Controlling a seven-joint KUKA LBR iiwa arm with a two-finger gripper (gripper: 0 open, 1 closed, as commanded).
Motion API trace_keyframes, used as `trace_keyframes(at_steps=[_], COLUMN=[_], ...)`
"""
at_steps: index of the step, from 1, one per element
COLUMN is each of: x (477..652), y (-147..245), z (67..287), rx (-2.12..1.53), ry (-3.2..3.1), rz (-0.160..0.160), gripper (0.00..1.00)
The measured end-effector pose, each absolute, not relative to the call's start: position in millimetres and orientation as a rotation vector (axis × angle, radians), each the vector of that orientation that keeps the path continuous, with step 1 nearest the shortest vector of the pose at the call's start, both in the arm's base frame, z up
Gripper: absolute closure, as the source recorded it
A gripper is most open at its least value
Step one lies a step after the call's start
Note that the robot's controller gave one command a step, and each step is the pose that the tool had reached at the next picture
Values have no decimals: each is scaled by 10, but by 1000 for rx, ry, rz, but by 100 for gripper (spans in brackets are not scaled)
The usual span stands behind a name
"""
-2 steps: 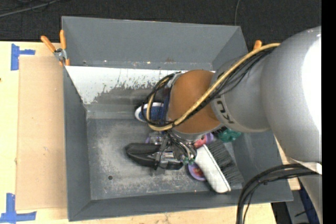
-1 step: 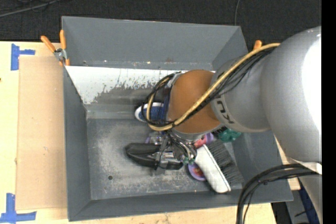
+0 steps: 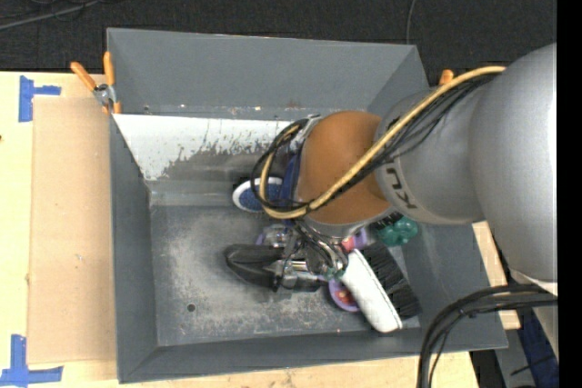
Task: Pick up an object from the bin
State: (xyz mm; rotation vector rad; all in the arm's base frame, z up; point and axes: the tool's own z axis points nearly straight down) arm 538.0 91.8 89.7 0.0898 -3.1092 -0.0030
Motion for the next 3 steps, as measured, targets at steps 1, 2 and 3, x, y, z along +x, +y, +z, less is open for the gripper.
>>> trace_keyframes(at_steps=[1,2,3], x=[5361,5323,5305], y=[1022,1066,1077], z=[1086,1659,1310], rx=[84,104,49], ry=[-3120,-3106,-3106], rz=[-5,-1,-6], gripper=[100,100,100])
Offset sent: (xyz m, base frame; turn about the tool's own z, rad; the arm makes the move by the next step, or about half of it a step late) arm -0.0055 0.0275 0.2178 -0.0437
